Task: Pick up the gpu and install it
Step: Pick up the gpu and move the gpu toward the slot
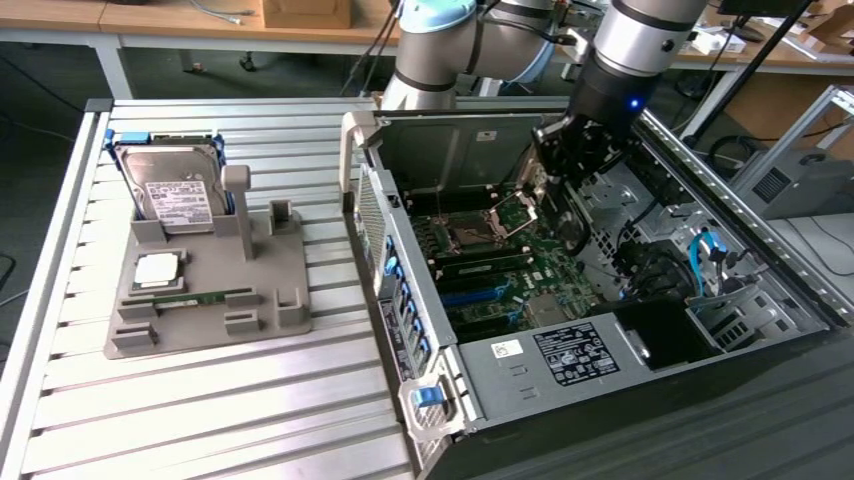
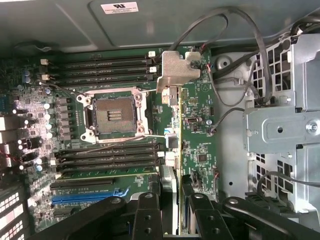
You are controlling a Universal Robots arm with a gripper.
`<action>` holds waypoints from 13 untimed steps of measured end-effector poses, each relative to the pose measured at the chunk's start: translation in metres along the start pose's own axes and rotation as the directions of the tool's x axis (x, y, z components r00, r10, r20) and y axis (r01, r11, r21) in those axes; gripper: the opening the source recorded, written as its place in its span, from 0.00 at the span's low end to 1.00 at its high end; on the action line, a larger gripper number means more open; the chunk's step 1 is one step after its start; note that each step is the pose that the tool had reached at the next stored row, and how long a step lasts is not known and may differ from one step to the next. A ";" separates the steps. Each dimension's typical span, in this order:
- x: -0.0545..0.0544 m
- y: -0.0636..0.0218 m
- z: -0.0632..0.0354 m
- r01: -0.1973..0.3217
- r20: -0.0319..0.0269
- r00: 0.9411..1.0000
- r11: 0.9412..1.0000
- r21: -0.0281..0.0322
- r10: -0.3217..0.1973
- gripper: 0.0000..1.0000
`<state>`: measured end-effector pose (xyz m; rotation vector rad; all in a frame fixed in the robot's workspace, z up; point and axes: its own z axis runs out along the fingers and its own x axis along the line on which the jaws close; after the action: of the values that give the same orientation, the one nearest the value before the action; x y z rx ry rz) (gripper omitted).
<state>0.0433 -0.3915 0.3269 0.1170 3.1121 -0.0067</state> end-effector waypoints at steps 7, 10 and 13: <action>0.000 0.0000 0.0029 0.000 0.000 1.000 1.000 0.000 0.000 0.27; 0.000 0.0000 0.0042 0.000 0.000 1.000 1.000 0.000 0.000 0.27; 0.000 0.0000 0.0047 0.000 0.000 1.000 1.000 0.000 0.000 0.27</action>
<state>0.0433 -0.3915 0.3222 0.1169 3.1121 -0.0071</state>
